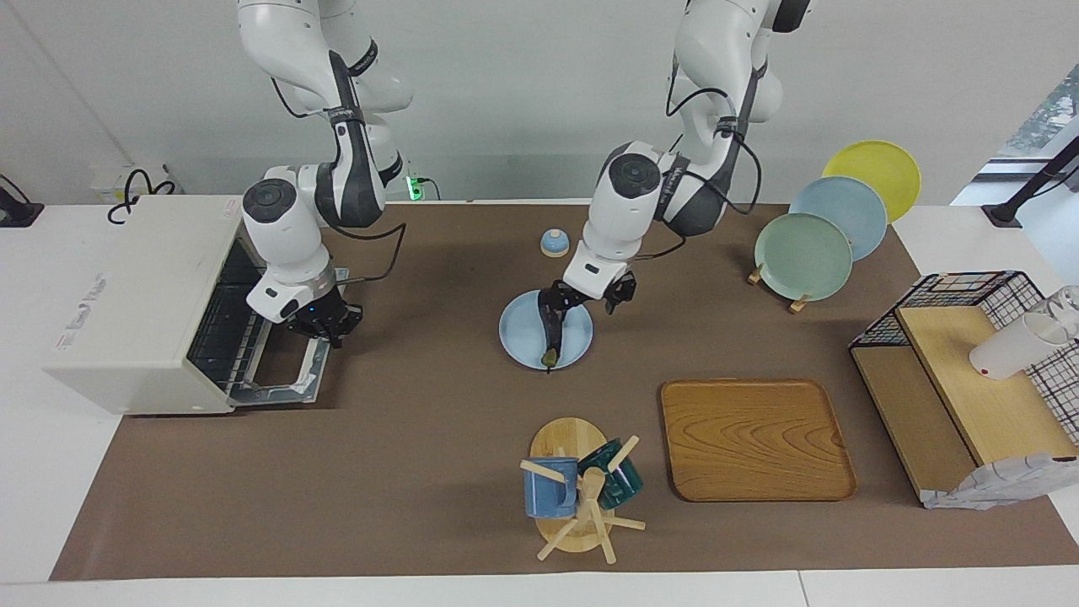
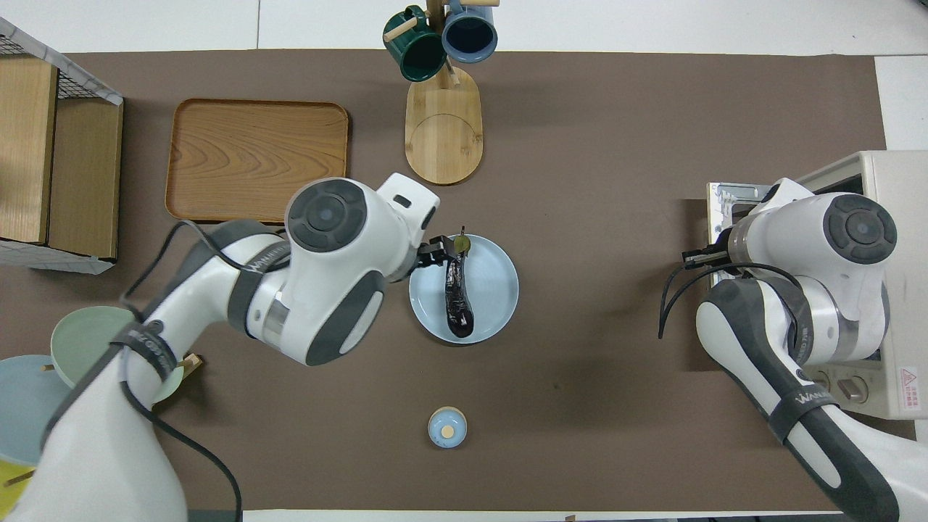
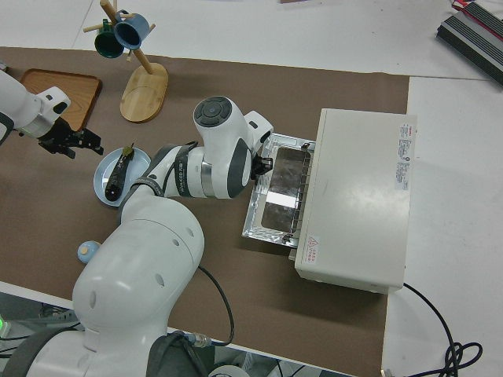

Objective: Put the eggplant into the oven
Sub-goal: 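Place the eggplant on the blue plate while the right gripper opens the oven, then retract the left gripper while the right gripper moves toward the plate, then grasp the eggplant on the blue plate with the right gripper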

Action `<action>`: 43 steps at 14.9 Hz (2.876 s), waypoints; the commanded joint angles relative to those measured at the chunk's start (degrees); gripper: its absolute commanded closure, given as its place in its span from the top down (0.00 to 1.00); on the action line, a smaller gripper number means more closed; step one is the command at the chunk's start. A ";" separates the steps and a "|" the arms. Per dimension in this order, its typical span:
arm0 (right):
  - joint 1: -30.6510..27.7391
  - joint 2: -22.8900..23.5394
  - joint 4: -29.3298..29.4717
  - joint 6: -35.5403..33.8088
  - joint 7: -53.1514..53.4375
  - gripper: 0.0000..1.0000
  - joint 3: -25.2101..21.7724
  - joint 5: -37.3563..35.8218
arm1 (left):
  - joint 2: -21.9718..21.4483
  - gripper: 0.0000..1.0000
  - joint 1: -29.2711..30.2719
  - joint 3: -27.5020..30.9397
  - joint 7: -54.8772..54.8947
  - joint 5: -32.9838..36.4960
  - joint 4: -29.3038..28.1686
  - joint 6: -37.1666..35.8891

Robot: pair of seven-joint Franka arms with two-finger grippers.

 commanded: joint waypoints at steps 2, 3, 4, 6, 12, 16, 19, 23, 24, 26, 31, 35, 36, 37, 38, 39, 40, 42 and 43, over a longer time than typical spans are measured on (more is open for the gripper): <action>0.93 -1.73 -3.52 0.76 3.97 0.00 -0.17 -0.29 | -1.61 1.00 10.55 0.08 12.34 -0.76 7.02 -11.17; 1.72 -1.73 -3.61 0.76 5.38 0.00 -0.17 -0.29 | -2.22 1.00 13.36 0.00 15.06 -0.49 8.00 -12.31; 1.82 -1.73 -3.61 0.94 5.74 0.00 -0.17 -0.11 | -3.35 1.00 15.57 0.08 17.26 -0.32 8.01 -12.50; 3.39 -1.38 -3.43 0.94 7.66 0.00 -0.08 -0.02 | -5.47 1.00 18.91 0.08 19.30 -0.05 7.92 -13.37; 12.34 1.43 11.57 -14.95 17.48 0.36 0.01 5.34 | -11.71 1.00 22.27 0.17 23.97 2.32 7.57 -21.19; 23.94 4.94 23.44 -21.91 27.51 0.44 0.01 4.64 | -14.34 1.00 21.74 0.26 24.05 3.29 8.70 -30.32; 32.46 9.31 30.63 -21.99 35.78 0.44 -0.08 4.37 | -14.35 1.00 21.22 0.35 24.14 3.29 11.69 -34.73; 42.32 23.91 47.88 -25.61 49.23 0.41 0.01 -1.15 | -15.58 1.00 18.66 2.63 25.72 3.20 9.68 -34.56; 43.73 25.06 48.24 -23.95 50.21 0.40 0.01 -1.51 | -15.84 1.00 18.93 2.63 26.86 3.20 8.72 -33.95; 46.63 25.43 45.81 -17.20 50.48 0.40 0.01 -2.22 | -16.46 1.00 19.10 2.72 28.53 3.20 7.31 -32.64; 46.91 22.27 33.23 -8.91 50.39 0.39 0.01 -4.23 | -15.23 1.00 19.10 3.16 28.01 2.59 10.10 -31.57; 45.95 22.26 33.13 -8.74 49.60 0.44 0.01 -8.02 | -13.65 1.00 19.10 3.16 27.75 2.50 12.31 -31.57; 44.81 22.35 33.04 -8.38 48.47 0.46 0.01 -8.11 | -13.73 1.00 19.19 3.25 27.75 2.58 12.23 -31.57; 44.19 22.35 32.87 -7.77 46.89 0.46 0.01 -8.11 | -13.74 1.00 19.19 3.16 27.66 2.59 12.23 -31.57; 44.10 22.35 32.08 -6.54 46.70 0.46 0.01 -8.02 | -13.82 1.00 19.28 3.16 27.66 2.59 12.05 -31.40; 44.18 22.09 30.33 -4.18 46.87 0.45 0.09 -7.93 | -13.82 1.00 19.45 2.99 27.66 2.59 11.88 -31.05; 44.36 21.57 27.71 -1.11 46.88 0.44 0.09 -7.93 | -13.82 1.00 19.54 2.98 27.74 2.67 11.96 -30.96; 44.62 20.95 25.14 1.37 46.88 0.41 0.09 -7.93 | -13.74 1.00 20.33 2.90 28.44 2.85 12.05 -30.87; 44.62 20.95 25.13 1.29 46.88 0.40 0.09 -7.93 | -13.74 1.00 20.68 2.90 29.41 3.02 11.96 -30.87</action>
